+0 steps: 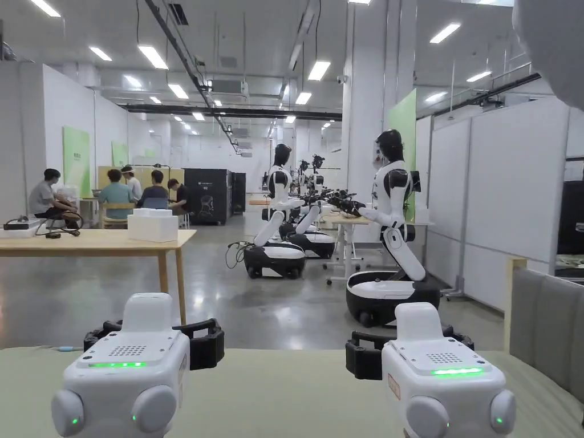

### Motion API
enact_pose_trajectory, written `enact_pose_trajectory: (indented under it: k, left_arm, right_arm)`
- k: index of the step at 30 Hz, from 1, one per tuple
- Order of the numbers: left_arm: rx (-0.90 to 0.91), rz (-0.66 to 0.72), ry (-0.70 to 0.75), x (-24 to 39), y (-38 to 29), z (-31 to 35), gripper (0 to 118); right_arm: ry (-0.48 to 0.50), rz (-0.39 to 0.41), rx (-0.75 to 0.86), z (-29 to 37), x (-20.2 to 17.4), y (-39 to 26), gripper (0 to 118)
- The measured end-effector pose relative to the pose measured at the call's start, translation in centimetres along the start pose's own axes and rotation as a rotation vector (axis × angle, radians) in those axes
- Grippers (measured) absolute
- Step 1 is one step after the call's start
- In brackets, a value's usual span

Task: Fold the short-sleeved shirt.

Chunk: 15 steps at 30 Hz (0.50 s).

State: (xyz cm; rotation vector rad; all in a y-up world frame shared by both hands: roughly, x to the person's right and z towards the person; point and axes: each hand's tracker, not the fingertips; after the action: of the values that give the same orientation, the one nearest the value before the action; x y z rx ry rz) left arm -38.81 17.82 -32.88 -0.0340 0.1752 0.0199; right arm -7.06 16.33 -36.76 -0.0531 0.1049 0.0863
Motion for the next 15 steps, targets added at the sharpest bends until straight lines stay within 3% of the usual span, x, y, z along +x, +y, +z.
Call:
enact_pose_trajectory:
  k: [6, 8, 10, 11, 15]
  left_arm:
    - [-0.006, 0.014, 0.001, -0.4, -0.5, -0.4, 118]
    - [0.018, -0.077, 0.004, -0.1, -0.1, -0.5, 118]
    - [0.06, -0.235, 0.044, 0.7, 0.7, -0.5, 118]
    - [0.081, -0.331, 0.056, 1.1, 1.1, -0.5, 118]
    - [0.104, -0.848, 0.026, 3.7, 1.2, -0.7, 118]
  right_arm:
    - [-0.002, -0.043, 0.025, 0.1, 0.6, 0.0, 118]
    - [-0.011, -0.032, 0.044, 0.2, 0.6, 0.2, 118]
    - [-0.04, 0.108, 0.067, 0.1, 0.1, 0.7, 118]
    - [-0.039, 0.233, 0.088, 0.0, -0.4, 0.7, 118]
    - [-0.075, 0.86, 0.116, -0.7, -3.3, -1.2, 118]
